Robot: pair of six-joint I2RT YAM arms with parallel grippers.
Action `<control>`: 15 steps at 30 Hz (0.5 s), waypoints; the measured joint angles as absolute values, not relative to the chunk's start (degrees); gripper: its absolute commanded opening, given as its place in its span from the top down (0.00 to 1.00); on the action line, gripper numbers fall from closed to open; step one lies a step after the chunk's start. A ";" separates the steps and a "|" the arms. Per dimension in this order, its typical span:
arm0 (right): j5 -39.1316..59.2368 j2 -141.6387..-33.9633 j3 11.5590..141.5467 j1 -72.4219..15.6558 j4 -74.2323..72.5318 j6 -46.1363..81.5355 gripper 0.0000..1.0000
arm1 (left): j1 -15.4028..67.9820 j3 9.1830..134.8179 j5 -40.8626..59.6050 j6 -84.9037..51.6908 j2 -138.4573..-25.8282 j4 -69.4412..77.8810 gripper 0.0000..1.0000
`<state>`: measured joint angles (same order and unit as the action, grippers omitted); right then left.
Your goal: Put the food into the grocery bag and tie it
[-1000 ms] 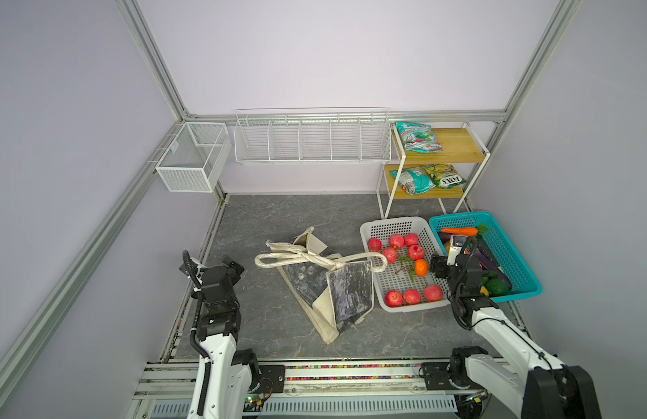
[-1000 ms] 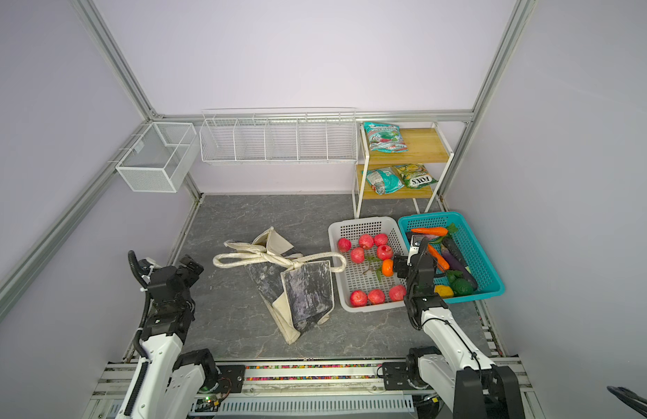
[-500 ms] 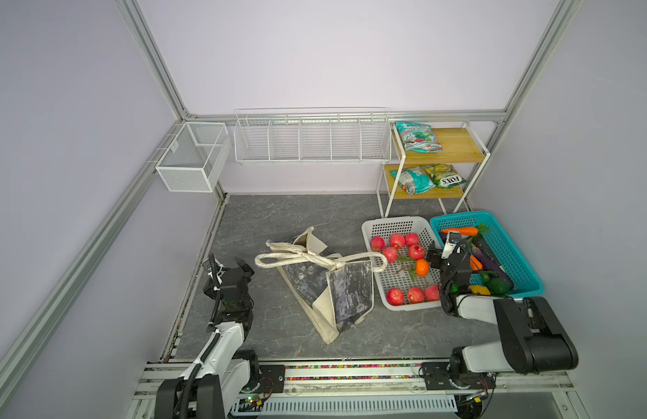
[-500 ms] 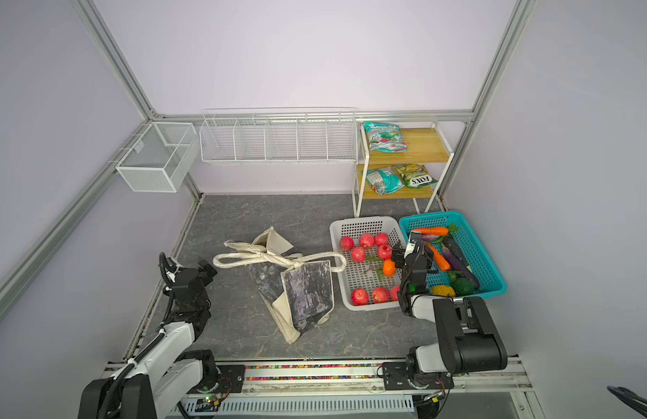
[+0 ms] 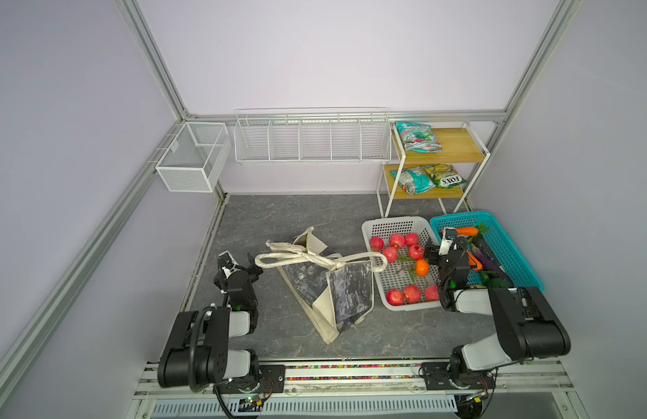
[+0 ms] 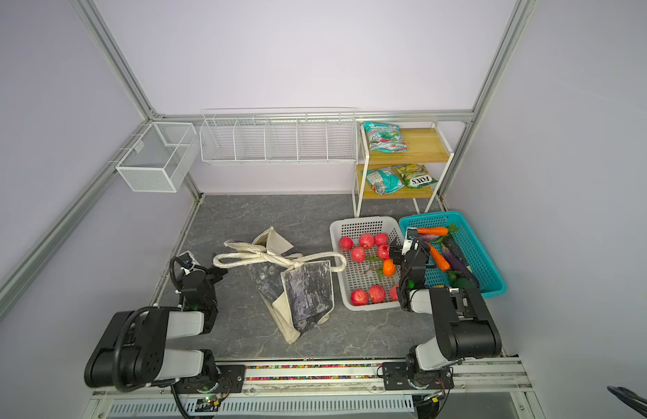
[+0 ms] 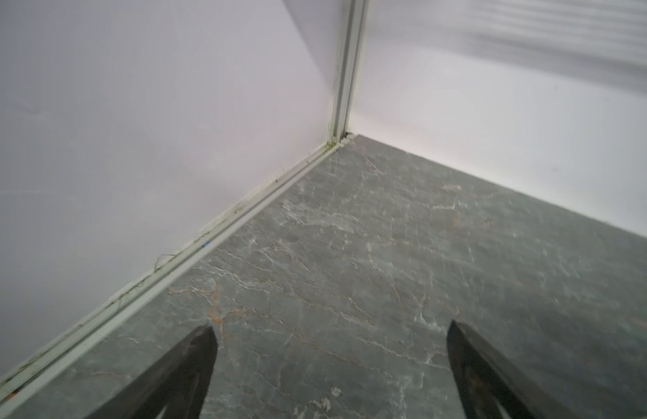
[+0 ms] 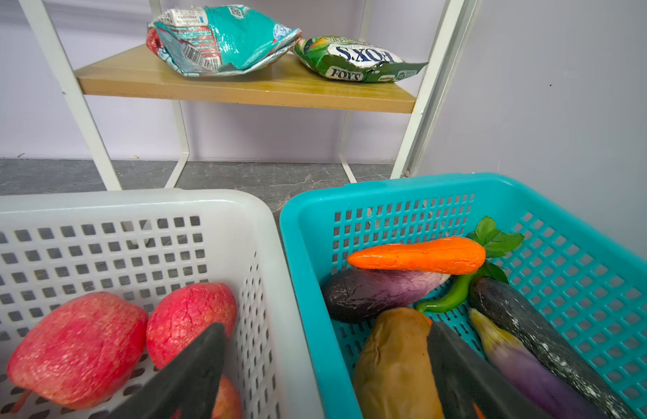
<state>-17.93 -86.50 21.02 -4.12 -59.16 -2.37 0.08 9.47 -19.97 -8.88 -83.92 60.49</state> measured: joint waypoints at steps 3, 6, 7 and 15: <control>-17.39 -86.50 21.37 -3.88 -58.50 -2.35 0.11 | 0.14 13.52 -17.69 -7.70 -86.21 57.36 0.01; -17.02 -86.50 21.47 -3.79 -58.30 -2.35 0.11 | 0.80 19.29 -16.99 -6.39 -88.03 56.18 0.01; -16.88 -86.50 21.50 -3.77 -58.24 -2.35 0.11 | 1.10 20.14 -16.80 -6.13 -88.16 56.18 0.01; -14.70 -86.50 22.17 -2.61 -57.25 -2.11 0.11 | 1.56 20.73 -16.53 -5.23 -88.33 54.96 0.01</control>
<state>-14.70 -86.50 22.17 -2.61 -57.25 -2.11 1.56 20.73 -16.53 -5.23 -88.33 54.96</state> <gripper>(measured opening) 0.888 0.991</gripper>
